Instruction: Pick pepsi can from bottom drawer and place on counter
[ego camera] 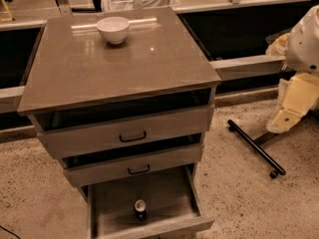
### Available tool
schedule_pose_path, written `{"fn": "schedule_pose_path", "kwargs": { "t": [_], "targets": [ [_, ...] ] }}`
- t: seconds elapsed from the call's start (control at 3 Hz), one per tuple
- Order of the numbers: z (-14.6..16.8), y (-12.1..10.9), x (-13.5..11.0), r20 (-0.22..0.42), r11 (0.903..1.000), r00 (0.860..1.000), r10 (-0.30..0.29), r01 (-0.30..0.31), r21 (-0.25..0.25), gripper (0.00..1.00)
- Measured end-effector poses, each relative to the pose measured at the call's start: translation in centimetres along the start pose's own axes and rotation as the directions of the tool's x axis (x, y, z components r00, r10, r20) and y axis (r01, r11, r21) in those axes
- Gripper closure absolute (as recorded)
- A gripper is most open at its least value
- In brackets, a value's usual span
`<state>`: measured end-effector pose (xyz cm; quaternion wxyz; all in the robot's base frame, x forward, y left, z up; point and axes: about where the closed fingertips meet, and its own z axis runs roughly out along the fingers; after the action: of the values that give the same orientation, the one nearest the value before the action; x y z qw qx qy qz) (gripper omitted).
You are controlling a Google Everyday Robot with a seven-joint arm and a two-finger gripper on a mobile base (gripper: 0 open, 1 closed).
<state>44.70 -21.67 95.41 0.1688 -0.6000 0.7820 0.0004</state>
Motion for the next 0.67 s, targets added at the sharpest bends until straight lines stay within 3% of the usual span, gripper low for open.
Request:
{"fn": "schedule_pose_path", "kwargs": {
  "t": [0.33, 0.67],
  "targets": [
    [8.2, 1.6, 0.4, 0.152, 0.9912, 0.988, 0.011, 0.009, -0.132, 0.00],
    [17.3, 5.4, 1.0, 0.377, 0.9721, 0.922, 0.083, 0.009, -0.234, 0.00]
  ]
}}
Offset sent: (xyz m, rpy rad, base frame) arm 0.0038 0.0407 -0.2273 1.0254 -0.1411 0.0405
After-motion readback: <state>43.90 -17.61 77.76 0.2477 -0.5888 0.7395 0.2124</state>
